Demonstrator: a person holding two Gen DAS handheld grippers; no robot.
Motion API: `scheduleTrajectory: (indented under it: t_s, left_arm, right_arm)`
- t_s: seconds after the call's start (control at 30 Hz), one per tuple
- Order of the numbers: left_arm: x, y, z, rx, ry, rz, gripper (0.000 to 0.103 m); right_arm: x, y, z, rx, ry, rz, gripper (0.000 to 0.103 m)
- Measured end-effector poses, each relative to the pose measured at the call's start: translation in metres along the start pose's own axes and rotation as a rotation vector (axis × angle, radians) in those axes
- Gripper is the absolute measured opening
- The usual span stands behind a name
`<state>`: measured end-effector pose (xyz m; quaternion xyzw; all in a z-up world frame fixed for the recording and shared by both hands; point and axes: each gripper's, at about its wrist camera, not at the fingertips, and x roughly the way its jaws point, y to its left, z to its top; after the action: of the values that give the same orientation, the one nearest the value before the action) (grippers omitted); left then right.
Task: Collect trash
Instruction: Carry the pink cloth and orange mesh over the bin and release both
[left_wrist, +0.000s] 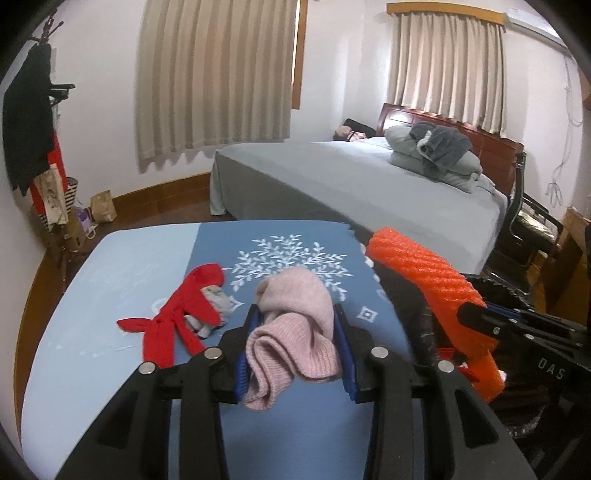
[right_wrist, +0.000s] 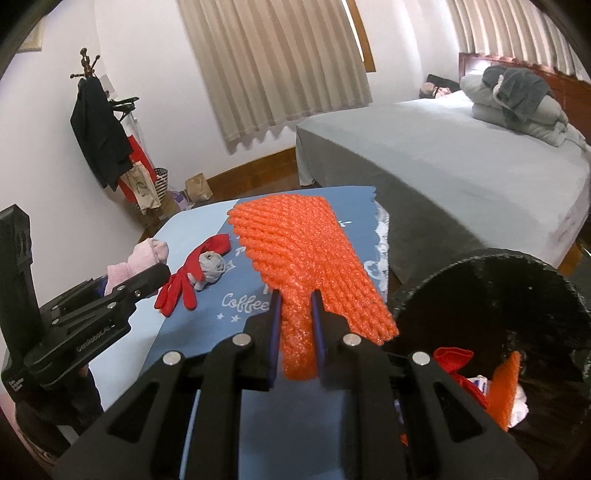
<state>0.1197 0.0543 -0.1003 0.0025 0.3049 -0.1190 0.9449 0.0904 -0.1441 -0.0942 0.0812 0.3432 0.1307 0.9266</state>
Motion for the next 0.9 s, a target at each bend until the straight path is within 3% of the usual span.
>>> scheduleTrajectory:
  t_s: [0.9]
  left_arm:
    - [-0.009,-0.119,0.013,0.151,-0.038,-0.21,0.038]
  right_arm:
    - [-0.092,-0.081,-0.022,0.103,-0.117,-0.167,0.015]
